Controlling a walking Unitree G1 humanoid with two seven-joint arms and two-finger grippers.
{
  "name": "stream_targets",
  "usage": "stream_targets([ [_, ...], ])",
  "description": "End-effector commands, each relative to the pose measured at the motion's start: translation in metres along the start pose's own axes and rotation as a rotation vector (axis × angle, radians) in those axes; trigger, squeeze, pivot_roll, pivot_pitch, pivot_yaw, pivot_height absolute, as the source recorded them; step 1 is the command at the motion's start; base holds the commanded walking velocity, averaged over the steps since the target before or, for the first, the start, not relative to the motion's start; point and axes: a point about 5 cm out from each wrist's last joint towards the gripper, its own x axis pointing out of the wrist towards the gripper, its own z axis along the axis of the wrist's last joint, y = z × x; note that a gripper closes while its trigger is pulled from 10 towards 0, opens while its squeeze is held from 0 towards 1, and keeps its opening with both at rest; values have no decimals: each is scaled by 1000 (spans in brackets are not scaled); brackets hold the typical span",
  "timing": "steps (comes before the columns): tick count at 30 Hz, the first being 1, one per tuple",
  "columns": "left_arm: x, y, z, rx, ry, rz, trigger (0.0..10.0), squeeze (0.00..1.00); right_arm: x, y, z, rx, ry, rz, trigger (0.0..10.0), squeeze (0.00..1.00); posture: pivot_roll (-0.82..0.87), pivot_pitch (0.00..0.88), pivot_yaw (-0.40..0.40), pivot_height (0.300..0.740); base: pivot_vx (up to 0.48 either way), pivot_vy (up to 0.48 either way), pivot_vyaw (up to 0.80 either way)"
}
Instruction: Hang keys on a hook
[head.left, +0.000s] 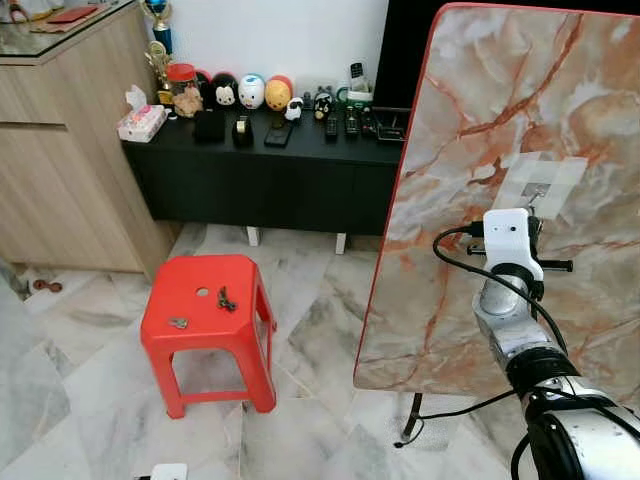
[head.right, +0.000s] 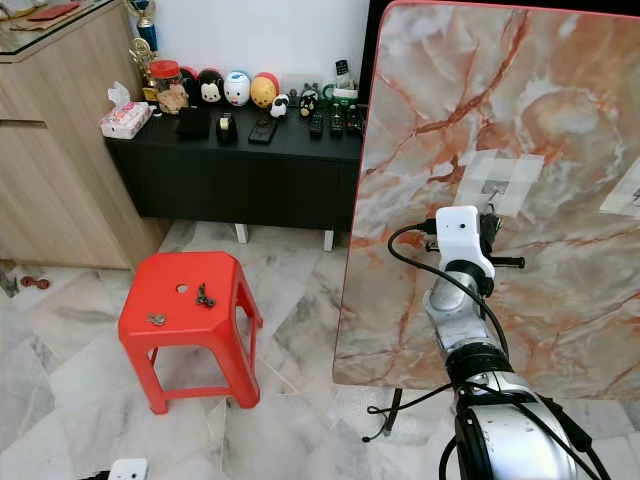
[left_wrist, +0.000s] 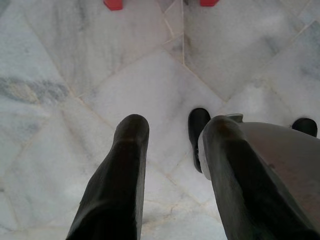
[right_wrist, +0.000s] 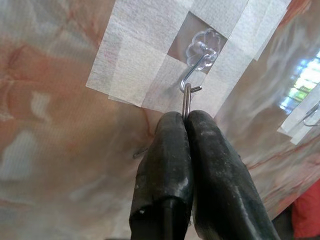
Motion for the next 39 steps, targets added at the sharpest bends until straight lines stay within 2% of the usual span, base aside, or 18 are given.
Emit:
stream_targets([
  [1, -1, 0, -6, -4, 27, -6, 10000, 0, 2, 2, 8, 49, 0, 14, 10000, 0, 7, 0, -51, 740, 0, 0, 0],
  [2, -1, 0, -6, -5, 27, -6, 10000, 0, 2, 3, 8, 59, 1, 14, 10000, 0, 7, 0, -51, 740, 0, 0, 0],
  [3, -1, 0, -6, -5, 26, -6, 10000, 0, 2, 3, 9, 66, 1, 15, 10000, 271, 7, 0, -51, 740, 0, 0, 0],
  [4, -1, 0, -6, -5, 26, -6, 10000, 0, 2, 3, 9, 69, 2, 14, 10000, 271, 7, 0, -51, 740, 0, 0, 0],
  [5, -1, 0, -5, -4, 25, -6, 10000, 0, 2, 3, 9, 72, 0, 13, 10000, 851, 5, 0, -50, 740, 0, 0, 0],
  [6, -1, 0, -5, -3, 25, -7, 10000, 0, 1, 3, 9, 76, -5, 15, 10000, 855, 5, 0, -49, 740, 0, 0, 0],
  [16, -1, -3, -5, 0, 26, -14, 10000, 0, -4, 12, 14, 137, -39, 76, 10000, 820, 5, 0, -50, 740, 0, 0, 0],
  [22, -1, -5, -5, 1, 27, -16, 10000, 0, -18, 25, 16, 231, -107, 239, 10000, 780, 6, 0, -54, 740, 0, 0, 0],
  [23, -1, -4, -5, 1, 30, -15, 10000, 0, -23, 29, 11, 272, -93, 298, 10000, 0, 3, 0, -54, 740, 0, 0, 0],
  [25, -1, -4, -6, 2, 34, -15, 10000, 0, -32, 31, 0, 313, -64, 370, 10000, 0, -2, 0, -54, 740, 0, 0, 0],
  [31, -2, 2, -11, 11, 45, -12, 10000, 0, -54, 26, -39, 304, 38, 472, 10000, 0, -19, 0, -43, 740, 0, 0, 0],
  [32, -3, 4, -11, 14, 47, -10, 10000, 0, -63, 26, -60, 286, 115, 511, 10000, 0, -30, 0, -36, 740, 0, 0, 0],
  [33, -3, 4, -11, 14, 47, -10, 10000, 0, -63, 26, -60, 286, 115, 511, 10000, 0, -30, 0, -36, 740, 0, 0, 0],
  [34, -3, 5, -11, 20, 48, -11, 10000, 0, -68, 25, -74, 263, 165, 503, 10000, 0, -32, 0, -32, 740, 0, 0, 0],
  [35, -3, 6, -11, 29, 49, -12, 10000, 0, -77, 23, -102, 275, 287, 494, 10000, 0, -37, 0, -25, 740, 0, 0, 0],
  [36, -2, 7, -10, 31, 48, -12, 10000, 0, -82, 23, -114, 283, 356, 484, 10000, 0, -39, 0, -22, 740, 0, 0, 0],
  [37, -2, 7, -10, 31, 48, -12, 10000, 0, -82, 23, -114, 283, 356, 484, 10000, 0, -39, 0, -22, 740, 0, 0, 0],
  [39, -2, 8, -9, 35, 49, -10, 10000, 0, -97, 24, -140, 276, 519, 490, 10000, 0, -39, 0, -18, 740, 0, 0, 0],
])
